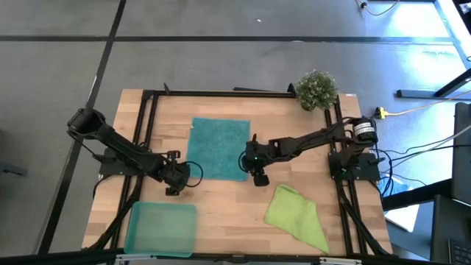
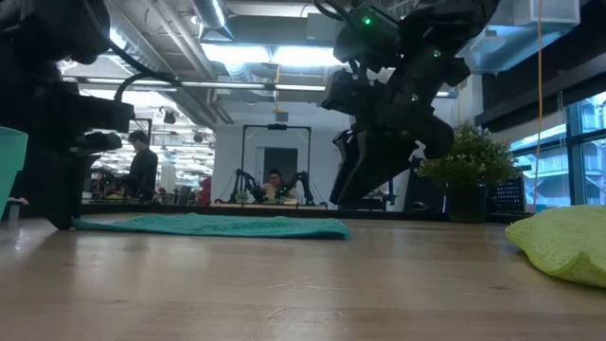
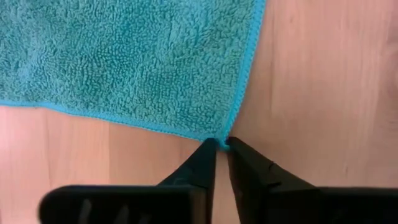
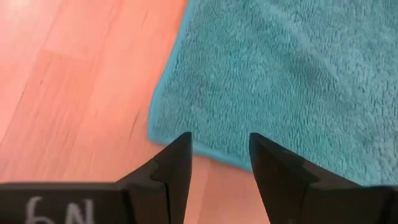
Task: Roll microfiber towels into tight, uniform cylinder then place into a basket
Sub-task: Fold the blue microfiber towel
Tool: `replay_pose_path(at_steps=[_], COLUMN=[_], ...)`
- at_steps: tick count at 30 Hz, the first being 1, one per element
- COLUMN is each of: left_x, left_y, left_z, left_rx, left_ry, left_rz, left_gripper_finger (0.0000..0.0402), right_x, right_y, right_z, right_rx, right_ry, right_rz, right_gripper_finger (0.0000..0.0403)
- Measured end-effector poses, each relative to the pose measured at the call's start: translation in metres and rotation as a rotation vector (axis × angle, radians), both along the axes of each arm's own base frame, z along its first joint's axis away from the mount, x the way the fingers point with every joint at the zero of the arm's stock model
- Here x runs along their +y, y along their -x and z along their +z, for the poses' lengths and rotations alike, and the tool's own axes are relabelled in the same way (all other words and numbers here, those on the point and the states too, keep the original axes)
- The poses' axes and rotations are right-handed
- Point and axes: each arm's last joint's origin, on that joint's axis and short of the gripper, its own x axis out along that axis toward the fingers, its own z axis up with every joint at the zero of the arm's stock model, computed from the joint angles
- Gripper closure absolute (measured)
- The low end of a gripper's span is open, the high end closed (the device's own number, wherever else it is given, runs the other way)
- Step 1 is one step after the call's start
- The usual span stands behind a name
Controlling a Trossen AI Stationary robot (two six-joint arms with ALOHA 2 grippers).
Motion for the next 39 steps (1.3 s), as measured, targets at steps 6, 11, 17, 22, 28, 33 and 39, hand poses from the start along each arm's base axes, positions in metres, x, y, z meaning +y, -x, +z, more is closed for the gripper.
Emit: replay_pose_path(at_steps=[6,11,17,22,28,33,39], left_x=[0.0,0.001,0.001,0.001,0.0,0.0,-0.001], left_y=[0.0,0.001,0.0,0.0,0.0,0.0,-0.002], left_z=[0.001,0.002,0.003,0.003,0.003,0.003,0.005], left_rx=[-0.01,-0.022,-0.037,-0.034,-0.027,-0.027,-0.026], left_ry=[0.016,0.016,0.017,0.027,0.042,0.044,0.049], left_rz=[0.018,0.026,0.029,0.027,0.023,0.023,0.024], left_gripper_finger=[0.0396,0.0399,0.0401,0.0401,0.0401,0.0401,0.0401], right_x=[0.006,0.015,0.02,0.019,0.019,0.017,0.017], right_y=[0.0,-0.003,-0.007,-0.012,-0.011,-0.011,-0.01], right_z=[-0.008,-0.016,-0.03,-0.039,-0.04,-0.041,-0.039], right_rx=[0.03,0.032,0.031,0.02,0.037,0.042,0.039], right_ry=[-0.054,-0.095,-0.095,-0.062,-0.046,-0.011,-0.002], right_rz=[0.047,0.103,0.122,0.09,0.047,0.023,0.021], right_gripper_finger=[0.0242,0.0242,0.0242,0.0242,0.0272,0.0356,0.0391])
